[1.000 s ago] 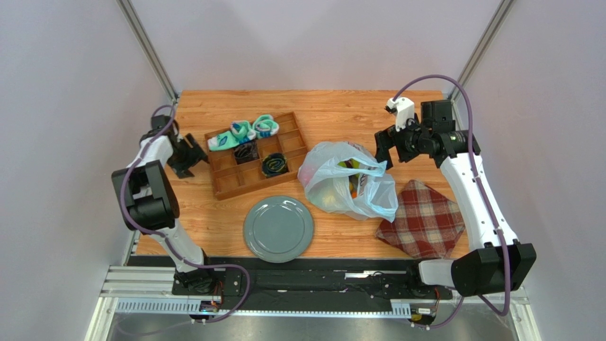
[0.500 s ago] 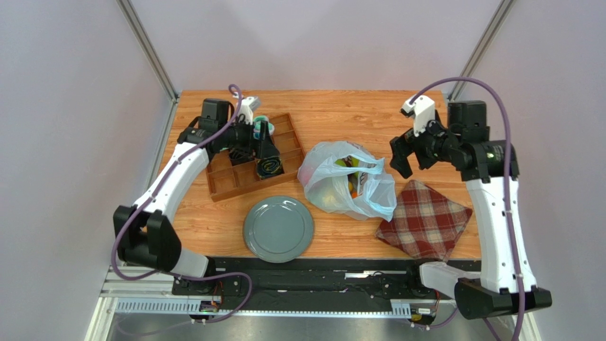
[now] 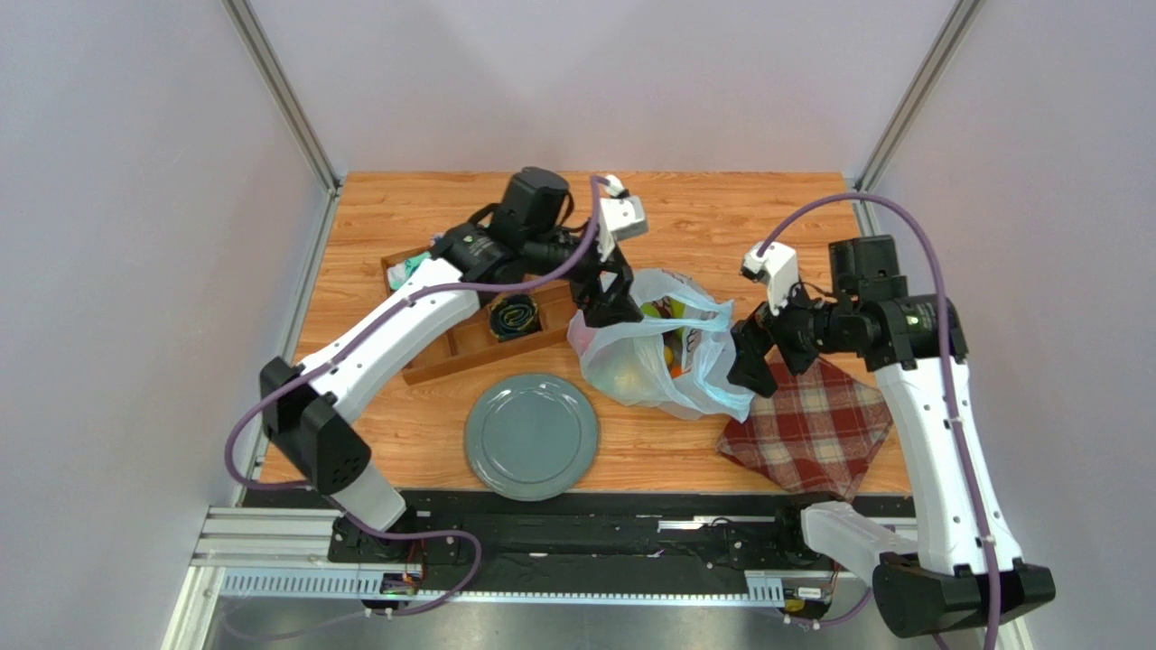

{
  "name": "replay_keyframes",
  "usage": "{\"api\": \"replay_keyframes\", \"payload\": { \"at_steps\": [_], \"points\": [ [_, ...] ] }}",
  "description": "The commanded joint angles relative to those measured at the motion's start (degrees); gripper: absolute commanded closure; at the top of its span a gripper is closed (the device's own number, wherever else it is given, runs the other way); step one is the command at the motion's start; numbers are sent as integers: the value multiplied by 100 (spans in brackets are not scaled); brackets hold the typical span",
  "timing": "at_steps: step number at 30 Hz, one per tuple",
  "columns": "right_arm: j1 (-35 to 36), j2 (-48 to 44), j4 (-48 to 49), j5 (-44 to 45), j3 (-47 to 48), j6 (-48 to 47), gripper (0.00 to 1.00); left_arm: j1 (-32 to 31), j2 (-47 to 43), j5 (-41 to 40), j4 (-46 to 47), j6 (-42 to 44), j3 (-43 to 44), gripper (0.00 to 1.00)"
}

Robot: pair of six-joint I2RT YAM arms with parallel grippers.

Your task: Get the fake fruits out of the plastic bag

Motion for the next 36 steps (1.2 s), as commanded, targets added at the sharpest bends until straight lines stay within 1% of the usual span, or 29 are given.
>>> {"api": "replay_keyframes", "payload": {
  "at_steps": [1, 2, 3, 4, 5, 6, 7, 8, 9, 10, 11, 12, 13, 14, 15, 16, 18, 21, 23, 24, 25, 26, 27, 28, 29, 31, 32, 35, 36],
  "points": [
    [33, 96, 360, 392, -439, 221, 6, -158, 655, -270, -347, 783, 508, 7],
    [42, 149, 597, 498, -553, 372, 8, -175, 806, -366, -409, 757, 631, 7],
    [42, 202, 1078, 621, -580, 477, 12, -176, 964, -611, -462, 705, 946, 12],
    [42, 429, 1309, 953, -572, 653, 28, -184, 1305, -709, -540, 713, 1149, 18],
    [34, 587, 1486, 1069, -537, 646, 42, -158, 1473, -762, -767, 774, 1368, 29],
    [42, 824, 1635, 1122, -267, 593, 59, -132, 1666, -737, -892, 835, 1867, 73],
    [34, 1270, 1680, 1245, -73, 558, 89, -97, 2016, -789, -1015, 880, 2133, 100],
    [25, 1553, 1811, 1316, 138, 566, 99, -1, 2177, -859, -1059, 802, 2361, 100],
    [-36, 1773, 1900, 1447, 662, 584, 100, 87, 2448, -773, -1034, 723, 2808, 100],
    [-80, 2219, 1996, 1509, 928, 601, 100, 279, 2581, -754, -964, 617, 3064, 100],
    [-142, 2424, 2189, 1544, 1288, 697, 100, 386, 2704, -754, -737, 512, 3328, 100],
    [-255, 2617, 2252, 1562, 1979, 742, 100, 491, 2940, -719, -622, 267, 3905, 100],
    [-317, 3037, 2287, 1606, 2430, 794, 100, 675, 3065, -693, -490, 160, 4224, 100],
    [-370, 3206, 2279, 1598, 2817, 891, 100, 755, 3170, -684, -297, 98, 4566, 100],
    [-458, 3382, 2252, 1554, 3169, 918, 100, 817, 3371, -701, -199, -15, 5188, 100],
    [-485, 3497, 2244, 1501, 3790, 944, 100, 905, 3443, -719, -94, -86, 5455, 100],
    [-503, 3612, 2261, 1483, 4138, 1005, 100, 975, 3462, -658, 310, -322, 5834, 100],
    [-503, 3289, 2401, 1290, 4044, 1119, 100, 1011, 3173, -378, 549, -438, 5696, 100],
    [-503, 2938, 2472, 1176, 3368, 1225, 100, 1011, 2883, -158, 583, -552, 5311, 100],
    [-494, 2527, 2463, 1132, 3087, 1269, 100, 1011, 2455, 87, 645, -683, 4577, 100],
    [-494, 2305, 2463, 1140, 2693, 1287, 100, 1002, 2207, 220, 828, -711, 4109, 100],
    [-503, 2077, 2463, 1167, 1958, 1305, 100, 985, 1961, 317, 952, -737, 3608, 100],
    [-503, 1578, 2463, 1236, 1472, 1313, 100, 967, 1471, 405, 1057, -772, 2550, 100],
    [-503, 1365, 2454, 1272, 1032, 1296, 100, 915, 1249, 415, 1267, -772, 2000, 100],
    [-503, 1110, 2489, 1324, 88, 1287, 100, 888, 1046, 467, 1339, -772, 1020, 100],
    [-485, 591, 2551, 1517, -752, 1209, 100, 835, 632, 546, 1680, -965, 83, 100],
    [-503, 476, 2638, 1623, -1557, 1199, 100, 818, 544, 616, 1726, -1044, -661, 100],
    [-511, 247, 2701, 1905, -2302, 1234, 100, 756, 464, 687, 1639, -1150, -1439, 100],
    [-511, 211, 2683, 1914, -2495, 1243, 96, 756, 490, 670, 1604, -1168, -1529, 98]
  ]
}}
